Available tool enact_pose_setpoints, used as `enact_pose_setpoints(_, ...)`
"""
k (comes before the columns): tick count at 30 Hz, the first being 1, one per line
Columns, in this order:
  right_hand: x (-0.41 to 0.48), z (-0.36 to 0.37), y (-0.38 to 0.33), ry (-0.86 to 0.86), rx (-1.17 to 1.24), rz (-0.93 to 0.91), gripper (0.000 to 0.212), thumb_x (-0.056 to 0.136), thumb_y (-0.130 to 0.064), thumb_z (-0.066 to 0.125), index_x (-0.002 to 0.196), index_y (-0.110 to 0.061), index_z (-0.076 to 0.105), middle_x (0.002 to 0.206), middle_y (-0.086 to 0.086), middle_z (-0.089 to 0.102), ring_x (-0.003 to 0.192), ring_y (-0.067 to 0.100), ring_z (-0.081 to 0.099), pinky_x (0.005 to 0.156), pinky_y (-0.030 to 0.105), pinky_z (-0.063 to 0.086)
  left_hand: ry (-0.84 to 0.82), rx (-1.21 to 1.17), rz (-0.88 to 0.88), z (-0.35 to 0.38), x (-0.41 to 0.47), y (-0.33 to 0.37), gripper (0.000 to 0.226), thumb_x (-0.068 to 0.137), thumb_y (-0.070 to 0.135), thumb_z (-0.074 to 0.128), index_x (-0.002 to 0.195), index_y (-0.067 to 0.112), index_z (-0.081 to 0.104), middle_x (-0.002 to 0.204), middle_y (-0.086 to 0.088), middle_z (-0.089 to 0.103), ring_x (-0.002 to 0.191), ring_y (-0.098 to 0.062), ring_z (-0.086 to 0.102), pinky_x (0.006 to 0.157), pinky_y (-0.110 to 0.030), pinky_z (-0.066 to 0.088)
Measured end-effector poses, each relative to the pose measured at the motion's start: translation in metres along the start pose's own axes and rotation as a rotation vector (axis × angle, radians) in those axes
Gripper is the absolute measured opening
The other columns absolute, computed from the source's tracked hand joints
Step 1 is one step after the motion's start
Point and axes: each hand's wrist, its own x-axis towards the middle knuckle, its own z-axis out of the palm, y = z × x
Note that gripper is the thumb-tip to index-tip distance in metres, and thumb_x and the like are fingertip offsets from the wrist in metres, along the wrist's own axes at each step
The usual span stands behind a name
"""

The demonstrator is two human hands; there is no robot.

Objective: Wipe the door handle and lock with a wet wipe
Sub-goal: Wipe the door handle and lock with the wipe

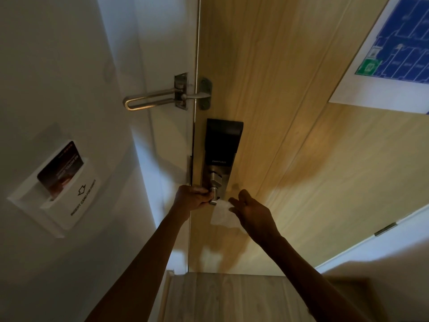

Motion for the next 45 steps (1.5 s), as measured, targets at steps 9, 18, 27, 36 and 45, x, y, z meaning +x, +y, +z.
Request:
enact_pose_setpoints(9, 0.013, -0.005, 0.011, -0.223, -0.125, -0.200, 0.026, 0.095, -0.022, 0.055, 0.119, -0.013, 0.050, 0.118, 0.009, 0.053, 0.065, 0.025, 0.062, 0.044, 0.030, 0.039, 0.023, -0.021, -0.015, 0.001, -0.001, 0.001, 0.031, 0.080, -0.001, 0.075, 0.107, -0.013, 0.068, 0.105, -0.024, 0.071, 0.089, -0.025, 0.070, 0.053, -0.014, 0.057)
enact_pose_setpoints(18, 0.023, -0.008, 0.020, -0.291, -0.114, -0.341, 0.044, 0.098, -0.014, 0.049, 0.140, -0.010, 0.038, 0.116, 0.012, 0.059, 0.065, 0.027, 0.061, 0.048, 0.034, 0.044, 0.016, 0.029, -0.005, 0.000, -0.001, 0.000, 0.024, 0.078, 0.005, 0.078, 0.101, -0.004, 0.073, 0.098, -0.015, 0.073, 0.085, -0.023, 0.072, 0.056, -0.014, 0.058)
enact_pose_setpoints(27, 0.013, -0.004, 0.029, -0.192, -0.023, -0.412, 0.097, 0.076, 0.007, 0.063, 0.152, -0.022, 0.010, 0.120, 0.006, 0.059, 0.064, 0.019, 0.058, 0.043, 0.025, 0.038, 0.005, 0.007, -0.021, -0.001, -0.004, 0.002, 0.026, 0.079, 0.001, 0.076, 0.104, -0.007, 0.071, 0.108, -0.025, 0.072, 0.101, -0.034, 0.072, 0.081, -0.033, 0.061)
enact_pose_setpoints(36, -0.015, 0.008, 0.023, 0.075, 0.088, -0.268, 0.058, 0.086, -0.006, 0.066, 0.140, -0.012, 0.044, 0.135, 0.012, 0.057, 0.120, 0.028, 0.057, 0.093, 0.041, 0.054, 0.015, -0.020, -0.020, 0.000, -0.006, 0.001, 0.023, 0.080, 0.001, 0.075, 0.102, -0.006, 0.072, 0.108, -0.025, 0.072, 0.096, -0.032, 0.071, 0.083, -0.036, 0.061)
enact_pose_setpoints(45, -0.006, 0.002, 0.005, 0.275, 0.395, 0.118, 0.035, 0.094, -0.029, 0.058, 0.128, -0.021, 0.054, 0.118, -0.003, 0.063, 0.096, 0.010, 0.062, 0.075, 0.020, 0.055, 0.024, 0.001, -0.023, 0.003, -0.007, 0.002, 0.003, 0.082, 0.002, 0.074, 0.084, 0.003, 0.072, 0.096, -0.018, 0.071, 0.067, -0.011, 0.070, 0.059, -0.018, 0.060)
